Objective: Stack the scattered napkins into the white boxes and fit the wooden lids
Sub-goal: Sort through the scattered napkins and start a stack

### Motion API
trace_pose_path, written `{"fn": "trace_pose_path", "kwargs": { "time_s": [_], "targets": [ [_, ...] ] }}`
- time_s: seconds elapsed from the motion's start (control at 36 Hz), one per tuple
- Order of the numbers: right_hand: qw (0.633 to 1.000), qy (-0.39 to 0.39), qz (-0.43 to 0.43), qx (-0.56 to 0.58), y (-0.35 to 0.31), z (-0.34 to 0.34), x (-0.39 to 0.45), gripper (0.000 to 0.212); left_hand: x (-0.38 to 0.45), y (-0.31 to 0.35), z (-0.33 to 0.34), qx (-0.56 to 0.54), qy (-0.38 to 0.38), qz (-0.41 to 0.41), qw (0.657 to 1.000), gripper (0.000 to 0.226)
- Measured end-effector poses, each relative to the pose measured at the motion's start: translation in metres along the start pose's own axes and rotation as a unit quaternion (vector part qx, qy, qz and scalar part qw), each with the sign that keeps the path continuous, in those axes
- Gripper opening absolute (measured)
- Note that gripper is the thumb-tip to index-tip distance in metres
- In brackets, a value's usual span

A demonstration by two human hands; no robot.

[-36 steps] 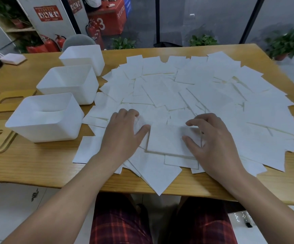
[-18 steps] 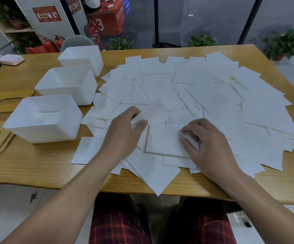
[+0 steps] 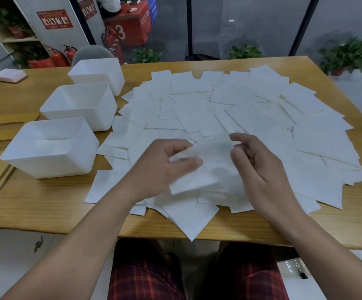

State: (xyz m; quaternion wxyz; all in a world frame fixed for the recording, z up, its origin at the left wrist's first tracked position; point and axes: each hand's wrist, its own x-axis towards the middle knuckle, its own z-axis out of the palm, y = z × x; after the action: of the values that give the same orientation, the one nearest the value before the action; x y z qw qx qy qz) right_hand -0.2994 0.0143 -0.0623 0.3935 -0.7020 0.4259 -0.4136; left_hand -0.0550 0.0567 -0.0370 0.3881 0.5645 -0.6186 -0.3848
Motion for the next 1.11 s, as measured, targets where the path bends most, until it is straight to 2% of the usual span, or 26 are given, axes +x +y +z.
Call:
{"fn": "trace_pose_path", "kwargs": {
  "time_s": [0.08, 0.17, 0.25, 0.36, 0.58, 0.75, 0.89, 1.0, 1.11],
  "targets": [
    [1.000, -0.005, -0.002, -0.002, 0.001, -0.002, 0.001, 0.023, -0.001, 0.004, 0.005, 0.055, -0.050, -0.022, 0.997, 0.005],
    [1.000, 0.004, 0.002, -0.024, 0.008, -0.005, 0.001, 0.024, 0.002, -0.005, 0.004, 0.079, 0.003, -0.025, 0.997, 0.013],
    [0.999, 0.014, 0.005, -0.052, 0.014, -0.007, 0.000, 0.026, 0.004, -0.013, 0.002, 0.054, 0.055, -0.039, 0.996, 0.008],
    [0.995, 0.025, 0.000, -0.097, 0.020, -0.006, -0.002, 0.026, 0.004, -0.018, 0.004, 0.074, 0.068, -0.047, 0.994, 0.005],
    [0.960, 0.023, -0.037, -0.277, 0.033, -0.007, 0.004, 0.031, 0.005, -0.034, 0.012, 0.215, 0.081, -0.020, 0.973, 0.017],
    [0.956, -0.022, -0.069, -0.285, 0.031, -0.007, 0.030, 0.028, 0.007, -0.037, 0.015, 0.262, 0.049, 0.002, 0.964, 0.035],
    [0.946, -0.074, -0.060, -0.311, 0.037, 0.004, 0.051, 0.030, 0.009, -0.034, 0.020, 0.285, 0.027, -0.011, 0.958, 0.042],
    [0.955, -0.073, -0.041, -0.283, 0.035, 0.005, 0.058, 0.025, 0.011, -0.035, 0.022, 0.290, 0.025, -0.017, 0.957, 0.037],
    [0.961, -0.078, -0.027, -0.263, 0.029, 0.005, 0.063, 0.014, 0.010, -0.032, 0.024, 0.257, 0.023, 0.006, 0.966, 0.022]
  ]
}}
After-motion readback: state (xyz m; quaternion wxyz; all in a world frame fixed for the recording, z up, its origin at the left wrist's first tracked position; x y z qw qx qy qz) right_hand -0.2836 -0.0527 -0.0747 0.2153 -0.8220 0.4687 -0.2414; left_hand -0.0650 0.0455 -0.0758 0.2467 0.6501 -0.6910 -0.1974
